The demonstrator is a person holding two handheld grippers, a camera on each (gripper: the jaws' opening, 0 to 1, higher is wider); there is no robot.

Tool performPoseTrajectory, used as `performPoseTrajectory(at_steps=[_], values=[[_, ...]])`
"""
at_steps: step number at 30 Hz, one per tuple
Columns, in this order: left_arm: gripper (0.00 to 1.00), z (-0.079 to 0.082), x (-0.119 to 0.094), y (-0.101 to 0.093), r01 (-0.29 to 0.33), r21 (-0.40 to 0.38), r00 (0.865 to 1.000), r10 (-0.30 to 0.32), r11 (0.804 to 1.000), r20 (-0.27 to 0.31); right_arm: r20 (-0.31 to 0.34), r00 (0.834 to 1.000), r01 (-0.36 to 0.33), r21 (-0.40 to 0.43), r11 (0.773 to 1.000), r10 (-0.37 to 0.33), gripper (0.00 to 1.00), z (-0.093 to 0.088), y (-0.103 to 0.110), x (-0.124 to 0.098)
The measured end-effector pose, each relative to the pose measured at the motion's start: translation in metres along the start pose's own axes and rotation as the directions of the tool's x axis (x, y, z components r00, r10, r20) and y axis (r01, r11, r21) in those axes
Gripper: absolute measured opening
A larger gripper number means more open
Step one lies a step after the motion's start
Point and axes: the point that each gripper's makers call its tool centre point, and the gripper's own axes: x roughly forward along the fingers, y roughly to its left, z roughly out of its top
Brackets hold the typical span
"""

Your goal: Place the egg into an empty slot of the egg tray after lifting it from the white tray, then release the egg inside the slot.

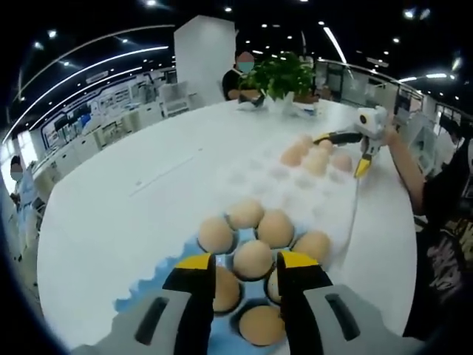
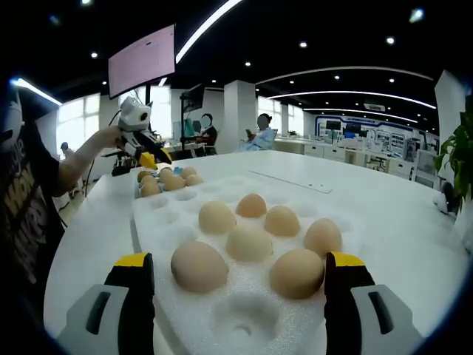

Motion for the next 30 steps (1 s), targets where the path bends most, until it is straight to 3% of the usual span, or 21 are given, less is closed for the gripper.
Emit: performPoseTrajectory(at_steps=[19, 30], values=[[0.45, 0.024, 0.023, -0.036, 0.08, 0.072, 0.996, -0.082, 0.994, 0.028, 0.001, 1.0, 0.0, 0.001, 1.0, 0.0, 1.0, 0.0, -0.008, -0.001], [0.46, 0.038, 0.046, -0.06, 0.148, 0.115, 0.988, -0.151, 0.982, 0.021, 0.0, 1.0, 0.001, 0.001, 1.0, -0.001, 1.0, -0.001, -0.012, -0.001]])
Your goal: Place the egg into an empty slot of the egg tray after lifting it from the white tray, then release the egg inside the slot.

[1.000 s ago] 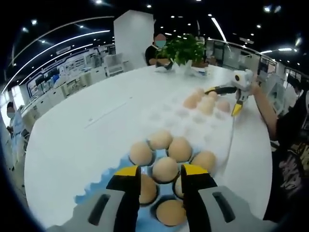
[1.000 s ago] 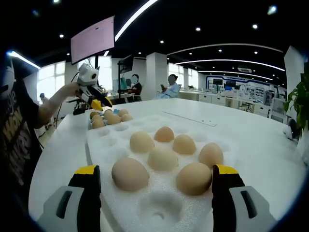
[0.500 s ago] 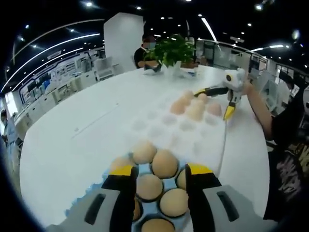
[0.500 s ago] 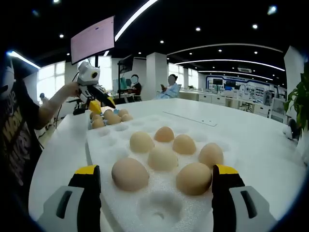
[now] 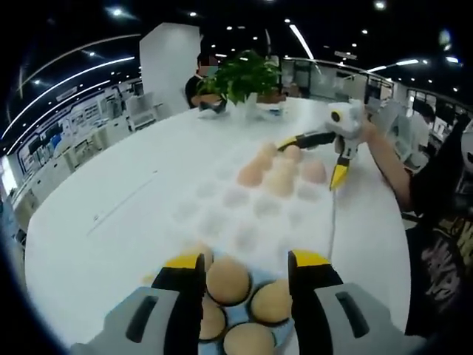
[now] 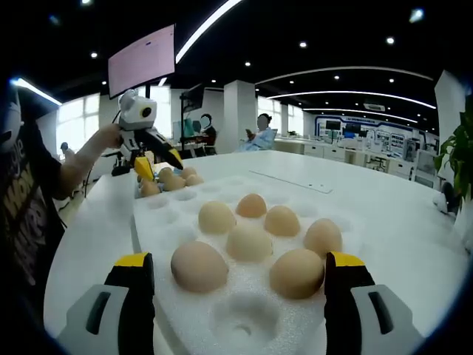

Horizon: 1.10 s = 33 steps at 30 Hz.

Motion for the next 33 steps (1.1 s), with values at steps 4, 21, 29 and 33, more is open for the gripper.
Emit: performPoseTrajectory(at_steps=[4, 21, 29, 33], values=[[0.46, 0.007, 0.008, -0.006, 0.022, 0.009, 1.0, -0.022, 1.0, 0.008, 0.001, 1.0, 0.0, 0.0, 1.0, 0.0, 1.0, 0.0, -0.001, 0.0], [0.46, 0.014, 0.025, -0.015, 0.057, 0.029, 0.998, -0.057, 0.998, -0.003, -0.002, 1.0, 0.003, 0.0, 1.0, -0.003, 1.0, 0.0, -0.005, 0.001], [0.46, 0.016, 0.031, -0.02, 0.071, 0.039, 0.997, -0.071, 0.997, -0.007, -0.001, 1.0, 0.003, 0.0, 1.0, -0.003, 1.0, 0.0, -0.004, 0.002], [0.46, 0.017, 0.035, -0.024, 0.083, 0.041, 0.997, -0.083, 0.996, -0.008, 0.0, 1.0, 0.003, 0.0, 1.0, -0.003, 1.0, 0.0, -0.002, 0.002]])
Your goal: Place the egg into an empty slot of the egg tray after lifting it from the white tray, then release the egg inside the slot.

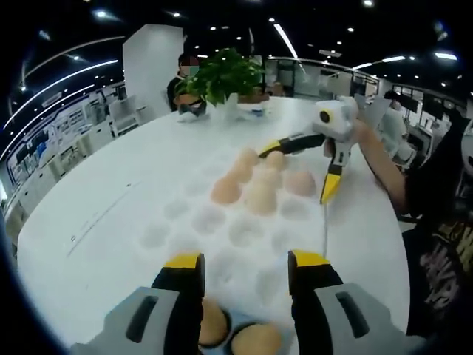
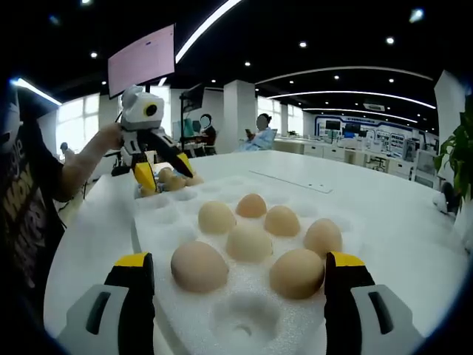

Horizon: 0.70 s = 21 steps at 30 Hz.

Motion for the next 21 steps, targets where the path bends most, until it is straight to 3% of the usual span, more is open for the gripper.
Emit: performPoseTrajectory(at_steps=[21], values=[[0.46, 0.009, 0.021, -0.015, 0.05, 0.027, 0.999, -0.05, 0.998, -0.021, 0.002, 1.0, -0.001, 0.0, 1.0, 0.001, 1.0, -0.001, 0.001, -0.001]])
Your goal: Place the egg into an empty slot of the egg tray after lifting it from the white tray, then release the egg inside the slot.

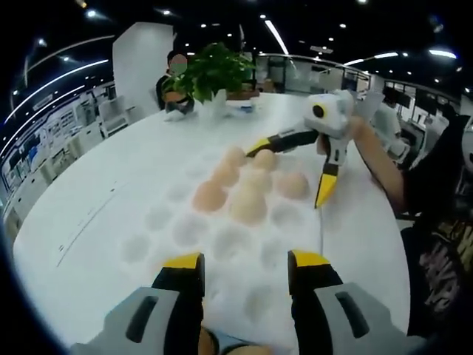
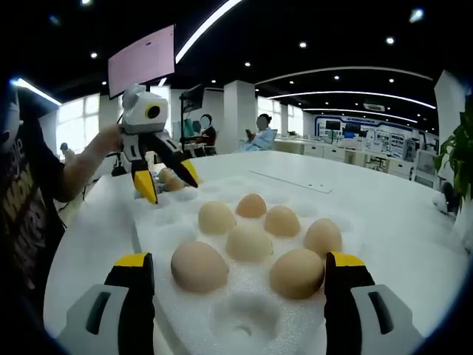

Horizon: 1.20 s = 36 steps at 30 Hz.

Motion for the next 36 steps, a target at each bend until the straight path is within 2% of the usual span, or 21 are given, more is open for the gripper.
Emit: performPoseTrajectory(at_steps=[19, 22, 27, 30, 36], values=[[0.45, 0.013, 0.027, -0.021, 0.044, 0.017, 0.999, -0.045, 0.999, 0.005, 0.003, 1.0, -0.001, 0.0, 1.0, 0.001, 1.0, 0.001, 0.001, 0.001], [0.45, 0.015, 0.032, -0.02, 0.035, 0.023, 0.999, -0.035, 0.999, 0.003, 0.003, 1.0, -0.001, 0.0, 1.0, 0.001, 1.0, 0.001, 0.001, 0.001], [0.45, 0.019, 0.045, -0.037, 0.019, 0.023, 1.0, -0.019, 1.0, 0.009, 0.003, 1.0, -0.001, 0.0, 1.0, 0.001, 1.0, 0.001, 0.001, 0.001], [0.45, 0.022, 0.051, -0.041, 0.023, 0.011, 1.0, -0.023, 1.0, 0.02, 0.003, 1.0, -0.001, 0.0, 1.0, 0.001, 1.0, 0.001, 0.001, 0.001], [0.45, 0.025, 0.059, -0.042, 0.015, 0.007, 1.0, -0.015, 1.0, 0.023, 0.003, 1.0, -0.001, 0.0, 1.0, 0.001, 1.0, 0.001, 0.001, 0.001]])
